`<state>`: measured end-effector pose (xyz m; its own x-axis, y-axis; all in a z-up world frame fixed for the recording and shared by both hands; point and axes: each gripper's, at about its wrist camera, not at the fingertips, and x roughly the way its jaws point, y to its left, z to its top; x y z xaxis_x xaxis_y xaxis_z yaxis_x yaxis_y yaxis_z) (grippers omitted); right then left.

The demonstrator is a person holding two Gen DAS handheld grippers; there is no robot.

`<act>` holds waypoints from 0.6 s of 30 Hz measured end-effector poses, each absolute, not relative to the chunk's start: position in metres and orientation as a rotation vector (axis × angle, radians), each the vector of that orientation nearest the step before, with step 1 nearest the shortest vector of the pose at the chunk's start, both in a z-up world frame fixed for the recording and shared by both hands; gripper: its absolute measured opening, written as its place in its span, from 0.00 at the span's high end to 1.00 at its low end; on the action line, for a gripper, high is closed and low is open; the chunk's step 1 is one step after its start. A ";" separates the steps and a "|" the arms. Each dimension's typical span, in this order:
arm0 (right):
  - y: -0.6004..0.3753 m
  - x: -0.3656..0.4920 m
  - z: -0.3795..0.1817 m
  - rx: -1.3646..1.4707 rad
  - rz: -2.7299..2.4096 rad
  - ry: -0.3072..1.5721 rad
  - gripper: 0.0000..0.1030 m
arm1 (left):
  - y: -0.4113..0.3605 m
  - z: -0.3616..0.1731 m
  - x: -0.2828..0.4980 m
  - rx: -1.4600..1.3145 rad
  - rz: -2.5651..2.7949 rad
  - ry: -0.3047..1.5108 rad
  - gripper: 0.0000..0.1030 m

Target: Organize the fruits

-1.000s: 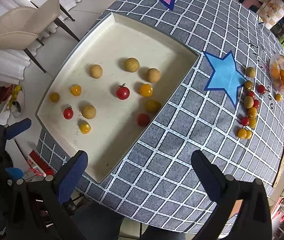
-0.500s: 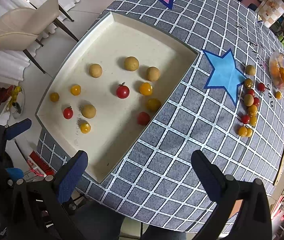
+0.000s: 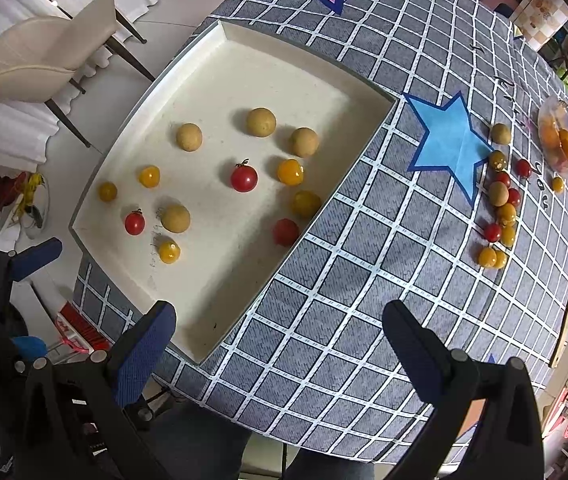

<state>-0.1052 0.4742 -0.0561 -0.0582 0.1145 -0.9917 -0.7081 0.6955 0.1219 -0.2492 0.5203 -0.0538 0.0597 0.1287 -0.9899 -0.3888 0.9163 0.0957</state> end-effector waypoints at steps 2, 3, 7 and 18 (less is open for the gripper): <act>0.474 -0.105 -0.056 -0.511 0.718 1.488 0.00 | 0.520 -0.054 -0.249 -0.218 0.396 1.461 0.00; 0.474 -0.105 -0.056 -0.509 0.717 1.488 0.00 | 0.520 -0.053 -0.249 -0.219 0.396 1.459 0.00; 0.474 -0.105 -0.056 -0.507 0.714 1.489 0.00 | 0.521 -0.053 -0.249 -0.224 0.397 1.458 0.00; 0.477 -0.104 -0.057 -0.513 0.720 1.492 0.00 | 0.522 -0.053 -0.247 -0.224 0.398 1.460 0.00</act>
<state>-0.1042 0.4766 -0.0570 -0.0608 0.1136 -0.9917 -0.7056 0.6978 0.1232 -0.2469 0.5216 -0.0533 0.0617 0.1260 -0.9901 -0.3938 0.9146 0.0918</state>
